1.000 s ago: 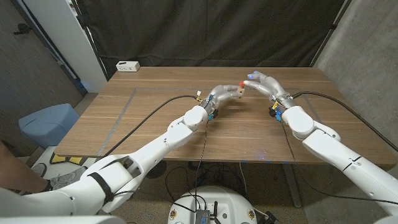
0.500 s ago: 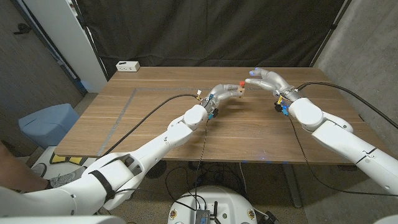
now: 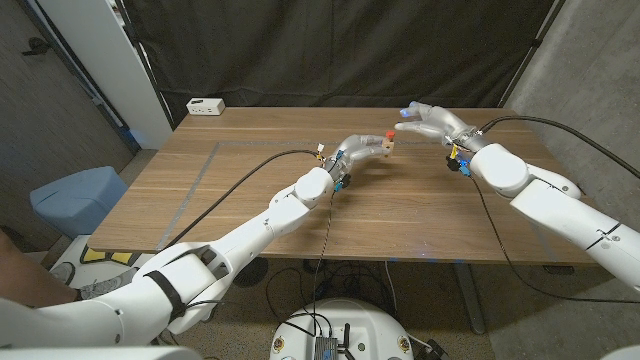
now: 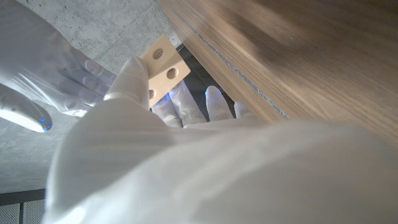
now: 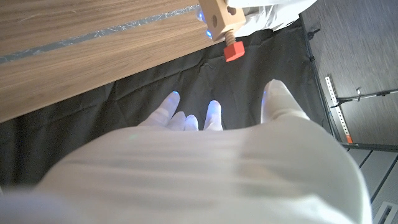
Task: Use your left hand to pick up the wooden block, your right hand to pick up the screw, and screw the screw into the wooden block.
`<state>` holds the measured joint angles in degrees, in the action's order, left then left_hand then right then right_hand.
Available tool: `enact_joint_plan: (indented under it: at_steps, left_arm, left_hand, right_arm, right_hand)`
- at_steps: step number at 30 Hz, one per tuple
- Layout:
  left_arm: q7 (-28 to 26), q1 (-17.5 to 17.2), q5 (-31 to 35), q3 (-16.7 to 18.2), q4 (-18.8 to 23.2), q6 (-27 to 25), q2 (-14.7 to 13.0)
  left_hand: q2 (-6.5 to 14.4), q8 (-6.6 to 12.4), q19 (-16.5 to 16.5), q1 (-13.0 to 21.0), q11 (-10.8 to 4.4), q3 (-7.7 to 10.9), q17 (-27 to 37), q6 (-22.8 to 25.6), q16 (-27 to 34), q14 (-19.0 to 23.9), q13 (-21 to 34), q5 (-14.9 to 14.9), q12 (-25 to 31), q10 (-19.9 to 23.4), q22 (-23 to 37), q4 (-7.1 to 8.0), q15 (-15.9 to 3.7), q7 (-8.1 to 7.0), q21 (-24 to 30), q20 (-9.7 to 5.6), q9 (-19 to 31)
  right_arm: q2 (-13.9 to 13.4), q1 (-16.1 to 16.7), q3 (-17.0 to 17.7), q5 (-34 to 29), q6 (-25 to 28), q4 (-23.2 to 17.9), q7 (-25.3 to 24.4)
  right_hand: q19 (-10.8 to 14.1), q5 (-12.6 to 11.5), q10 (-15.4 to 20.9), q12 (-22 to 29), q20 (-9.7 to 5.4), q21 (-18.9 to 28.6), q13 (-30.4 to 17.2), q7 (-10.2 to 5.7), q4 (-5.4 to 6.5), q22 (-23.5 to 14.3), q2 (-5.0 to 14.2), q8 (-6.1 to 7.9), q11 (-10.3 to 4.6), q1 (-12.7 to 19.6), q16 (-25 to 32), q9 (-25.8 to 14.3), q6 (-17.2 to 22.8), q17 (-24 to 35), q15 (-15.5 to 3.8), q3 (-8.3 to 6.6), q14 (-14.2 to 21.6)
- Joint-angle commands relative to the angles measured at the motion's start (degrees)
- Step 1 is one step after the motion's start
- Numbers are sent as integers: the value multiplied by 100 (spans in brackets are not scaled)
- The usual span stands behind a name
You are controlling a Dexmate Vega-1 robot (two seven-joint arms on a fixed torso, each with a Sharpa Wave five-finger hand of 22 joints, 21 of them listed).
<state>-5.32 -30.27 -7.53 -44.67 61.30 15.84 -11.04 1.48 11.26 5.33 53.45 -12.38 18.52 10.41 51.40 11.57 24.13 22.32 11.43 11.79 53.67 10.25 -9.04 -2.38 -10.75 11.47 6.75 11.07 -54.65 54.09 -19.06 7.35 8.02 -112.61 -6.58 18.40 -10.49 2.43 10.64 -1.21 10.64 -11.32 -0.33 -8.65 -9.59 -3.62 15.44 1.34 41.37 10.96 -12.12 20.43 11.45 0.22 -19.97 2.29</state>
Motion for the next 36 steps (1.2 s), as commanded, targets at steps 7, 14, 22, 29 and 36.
enact_joint_plan:
  at_steps: [7,14,22,29,36]
  left_arm:
    - [-71,-9,87,-27,10,35,16]
    - [-131,-62,119,-35,102,-4,11]
    - [-206,-110,189,-58,240,-68,-7]
    - [-267,-163,226,-65,357,-142,-22]
    - [-293,-191,245,-67,434,-213,-47]
  left_hand:
    - [160,53,-5,84,-13,19,3,130,8,20,193,22,45,42,19,32,-445,7,11,18,7]
    - [165,52,-9,81,-13,17,4,126,10,23,196,22,46,45,19,35,-450,21,10,14,7]
    - [164,53,-6,84,-14,17,4,131,11,29,196,23,47,49,19,32,-451,20,12,6,7]
    - [162,53,-4,86,-13,15,3,131,11,31,197,23,46,51,19,30,-456,17,13,5,7]
    - [165,60,-6,88,-14,15,3,150,11,32,196,24,46,54,19,30,-456,24,13,7,7]
  right_arm:
    - [-540,-460,-105,-17,525,-294,889]
    - [-767,-849,-308,-132,952,-471,1426]
    - [-900,-1085,-405,-245,1038,-564,1736]
    - [-1000,-1310,-507,-401,1209,-677,2016]
    - [-1008,-1557,-668,-619,1400,-769,2276]
  right_hand:
    - [-146,-74,-199,-26,37,-33,-7,-79,-124,-16,-9,-56,-18,280,-36,-13,23,-3,62,-130,-210]
    - [-250,-103,-323,-30,61,-40,-7,-74,-152,-15,-23,-91,-20,429,-35,-14,-22,-3,114,-205,-304]
    - [-292,-126,-385,-19,81,-30,-5,-10,-160,-14,-17,-119,-14,549,-14,-16,-62,-1,141,-273,-321]
    - [-304,-142,-384,-3,83,-23,-4,2,-164,-14,-9,-117,15,622,-4,-18,-42,-1,161,-314,-325]
    - [-305,-157,-360,20,91,-12,-3,25,-167,-13,-14,-95,34,704,12,-20,33,-2,184,-358,-312]
